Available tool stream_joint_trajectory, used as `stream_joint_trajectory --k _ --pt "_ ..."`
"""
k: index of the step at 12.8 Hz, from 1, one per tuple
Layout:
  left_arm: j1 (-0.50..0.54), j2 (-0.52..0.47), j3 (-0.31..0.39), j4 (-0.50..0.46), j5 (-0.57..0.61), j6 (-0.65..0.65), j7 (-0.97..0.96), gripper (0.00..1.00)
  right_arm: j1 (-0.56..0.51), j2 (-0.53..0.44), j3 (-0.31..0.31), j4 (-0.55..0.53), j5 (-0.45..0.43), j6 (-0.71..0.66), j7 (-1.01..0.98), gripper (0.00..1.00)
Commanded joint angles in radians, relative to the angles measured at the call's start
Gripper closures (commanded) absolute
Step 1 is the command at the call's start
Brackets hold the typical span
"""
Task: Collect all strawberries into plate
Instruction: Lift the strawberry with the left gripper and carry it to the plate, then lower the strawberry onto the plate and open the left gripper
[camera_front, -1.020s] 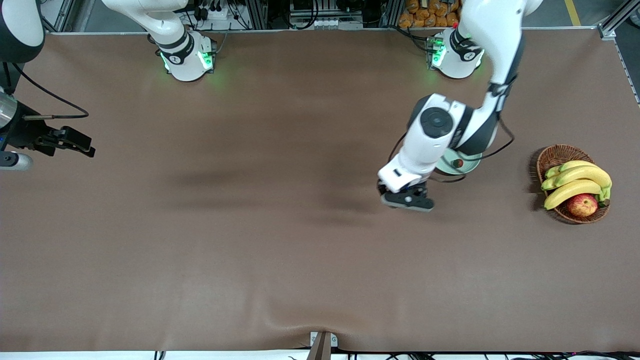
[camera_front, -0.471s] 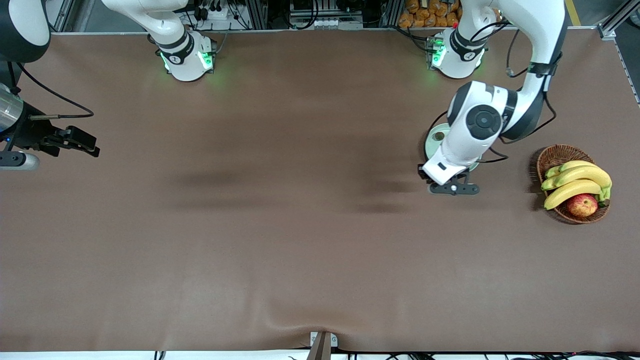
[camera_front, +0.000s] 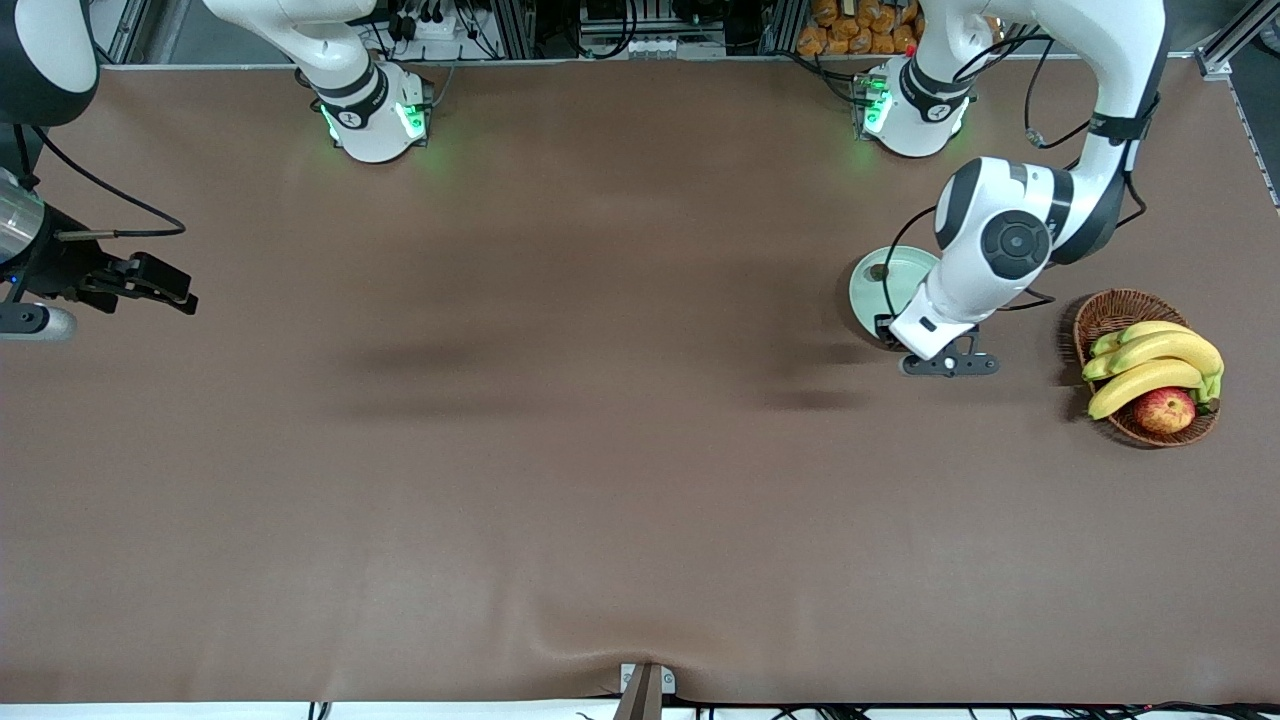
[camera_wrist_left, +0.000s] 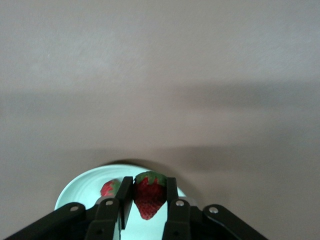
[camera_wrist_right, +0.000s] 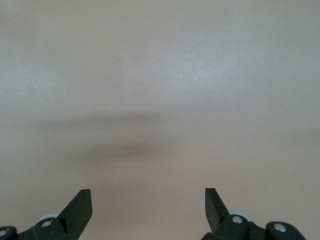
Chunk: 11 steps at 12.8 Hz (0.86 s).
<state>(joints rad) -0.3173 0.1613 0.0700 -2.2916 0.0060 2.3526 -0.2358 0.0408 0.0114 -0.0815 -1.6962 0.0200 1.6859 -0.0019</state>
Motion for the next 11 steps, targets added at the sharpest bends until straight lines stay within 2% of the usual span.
stream_joint_trajectory --k 1,2,5,6,7,8,10,11 --pt "0.006 -0.031 -0.012 -0.058 -0.001 -0.004 0.006 0.78 -0.024 -0.001 0.000 -0.005 0.008 0.006 0.013 0.00" --pt "0.009 -0.031 -0.012 -0.071 -0.003 -0.004 0.006 0.78 -0.025 -0.001 0.000 -0.005 0.008 0.006 0.013 0.00" --pt "0.006 -0.029 -0.015 -0.082 -0.011 -0.022 0.001 0.70 -0.025 -0.002 0.000 -0.005 0.009 0.000 0.013 0.00" --pt "0.009 -0.028 -0.016 -0.082 -0.011 -0.024 0.001 0.62 -0.024 -0.005 0.000 -0.005 0.008 0.000 0.014 0.00" --pt "0.009 -0.026 -0.016 -0.080 -0.011 -0.024 0.001 0.53 -0.021 -0.010 0.000 -0.002 0.008 0.003 0.013 0.00" --pt "0.009 -0.023 -0.015 -0.077 -0.012 -0.024 0.000 0.39 -0.018 -0.013 0.002 0.001 0.006 0.001 0.013 0.00" --pt "0.009 -0.022 -0.015 -0.069 -0.012 -0.024 0.000 0.00 -0.018 -0.016 0.003 0.003 -0.005 0.000 0.011 0.00" --pt "0.011 -0.023 -0.013 -0.060 -0.012 -0.024 0.000 0.00 -0.016 -0.015 0.003 0.006 -0.012 0.011 0.010 0.00"
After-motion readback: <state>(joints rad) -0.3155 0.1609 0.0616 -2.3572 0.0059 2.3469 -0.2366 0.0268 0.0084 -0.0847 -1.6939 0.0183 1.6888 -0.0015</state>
